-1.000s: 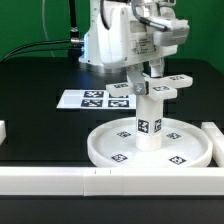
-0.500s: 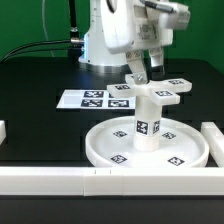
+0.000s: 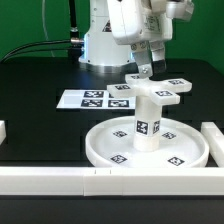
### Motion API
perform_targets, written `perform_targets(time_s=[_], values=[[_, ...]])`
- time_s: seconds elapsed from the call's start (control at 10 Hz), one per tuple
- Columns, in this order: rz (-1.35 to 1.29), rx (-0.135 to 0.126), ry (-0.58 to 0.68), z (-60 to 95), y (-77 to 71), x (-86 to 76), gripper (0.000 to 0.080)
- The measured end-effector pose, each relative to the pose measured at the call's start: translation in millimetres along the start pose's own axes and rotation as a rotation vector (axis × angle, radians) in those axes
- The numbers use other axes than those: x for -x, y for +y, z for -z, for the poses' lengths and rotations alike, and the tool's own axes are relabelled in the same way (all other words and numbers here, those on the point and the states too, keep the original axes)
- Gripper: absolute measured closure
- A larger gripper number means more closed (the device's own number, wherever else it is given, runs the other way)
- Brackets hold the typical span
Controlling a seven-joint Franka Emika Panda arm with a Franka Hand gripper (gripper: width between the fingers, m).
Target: Assemble round table
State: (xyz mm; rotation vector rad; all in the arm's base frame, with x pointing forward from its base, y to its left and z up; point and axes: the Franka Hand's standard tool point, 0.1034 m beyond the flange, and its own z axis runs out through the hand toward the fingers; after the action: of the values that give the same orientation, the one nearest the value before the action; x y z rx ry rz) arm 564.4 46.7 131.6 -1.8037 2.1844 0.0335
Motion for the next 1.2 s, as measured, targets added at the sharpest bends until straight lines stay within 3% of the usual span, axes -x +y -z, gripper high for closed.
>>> perform_targets(time_s=[0.3,0.8,1.2], values=[[0.329,0.053,-0.023,4.6,-4.7,14.2,0.0151],[0.683,0.050,-0.031,4.0,-4.7,13.8,0.0151],[1.292,0.161,-0.034,3.2,-8.5,20.6,0.0151]])
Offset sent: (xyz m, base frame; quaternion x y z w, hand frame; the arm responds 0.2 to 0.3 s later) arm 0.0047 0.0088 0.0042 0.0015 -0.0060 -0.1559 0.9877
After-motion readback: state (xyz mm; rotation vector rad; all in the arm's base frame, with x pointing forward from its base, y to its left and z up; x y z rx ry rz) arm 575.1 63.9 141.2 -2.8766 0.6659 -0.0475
